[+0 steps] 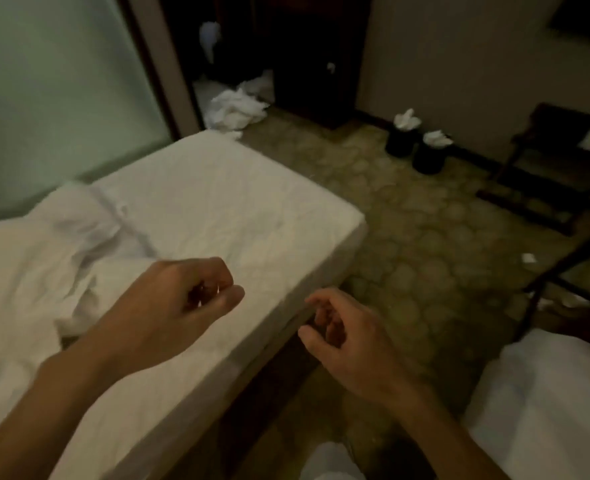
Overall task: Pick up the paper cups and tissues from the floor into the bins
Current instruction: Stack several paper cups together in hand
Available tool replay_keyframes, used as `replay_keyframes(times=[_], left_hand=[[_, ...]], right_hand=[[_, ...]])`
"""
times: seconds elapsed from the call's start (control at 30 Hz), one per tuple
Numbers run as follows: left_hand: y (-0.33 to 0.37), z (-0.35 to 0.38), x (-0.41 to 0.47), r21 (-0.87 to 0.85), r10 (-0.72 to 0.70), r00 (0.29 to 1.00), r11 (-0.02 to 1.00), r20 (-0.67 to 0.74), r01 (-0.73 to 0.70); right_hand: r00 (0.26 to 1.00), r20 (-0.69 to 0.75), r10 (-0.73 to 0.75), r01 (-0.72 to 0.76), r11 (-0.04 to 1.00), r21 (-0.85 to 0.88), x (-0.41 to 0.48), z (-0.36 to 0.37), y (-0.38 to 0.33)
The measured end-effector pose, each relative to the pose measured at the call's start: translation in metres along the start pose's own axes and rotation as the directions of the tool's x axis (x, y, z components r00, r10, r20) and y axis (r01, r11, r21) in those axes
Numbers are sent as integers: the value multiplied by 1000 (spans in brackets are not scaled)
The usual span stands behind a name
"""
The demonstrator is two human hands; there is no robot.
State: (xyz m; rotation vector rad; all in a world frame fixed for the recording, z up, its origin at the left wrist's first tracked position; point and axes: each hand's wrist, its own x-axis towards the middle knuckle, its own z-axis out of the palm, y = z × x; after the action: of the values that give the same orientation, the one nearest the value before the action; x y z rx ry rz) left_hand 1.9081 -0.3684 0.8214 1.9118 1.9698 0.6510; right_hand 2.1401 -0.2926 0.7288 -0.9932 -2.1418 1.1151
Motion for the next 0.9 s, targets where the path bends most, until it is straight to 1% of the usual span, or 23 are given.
replay_keyframes(times=[0.1, 0.2, 0.37, 0.47, 0.63, 0.7, 0.8, 0.9], left_hand=[[56, 25, 77, -68, 114, 992, 992, 58, -110], [104, 47, 149, -116, 182, 981, 978, 60, -175], [160, 84, 245, -222, 249, 961, 950, 121, -218], [176, 113, 299, -278, 284, 941, 933, 185, -227], [179, 165, 398, -344, 349, 903, 904, 249, -254], [180, 188, 445, -412, 403, 870, 870, 283, -269], [189, 214, 519, -523, 489, 801, 809, 345, -268], [209, 234, 594, -590, 514, 775, 773, 367, -233]], right_hand=[[986, -98, 132, -127, 990, 64, -2, -65, 35], [959, -185, 216, -202, 975, 94, 3, -127, 64], [890, -317, 327, -297, 945, 138, 26, -206, 109], [843, -374, 386, -337, 922, 192, 47, -237, 137], [741, -483, 466, -381, 885, 269, 91, -280, 182], [682, -523, 510, -407, 860, 308, 113, -299, 204], [605, -555, 571, -441, 821, 364, 151, -321, 227], [519, -586, 623, -471, 780, 412, 189, -340, 244]])
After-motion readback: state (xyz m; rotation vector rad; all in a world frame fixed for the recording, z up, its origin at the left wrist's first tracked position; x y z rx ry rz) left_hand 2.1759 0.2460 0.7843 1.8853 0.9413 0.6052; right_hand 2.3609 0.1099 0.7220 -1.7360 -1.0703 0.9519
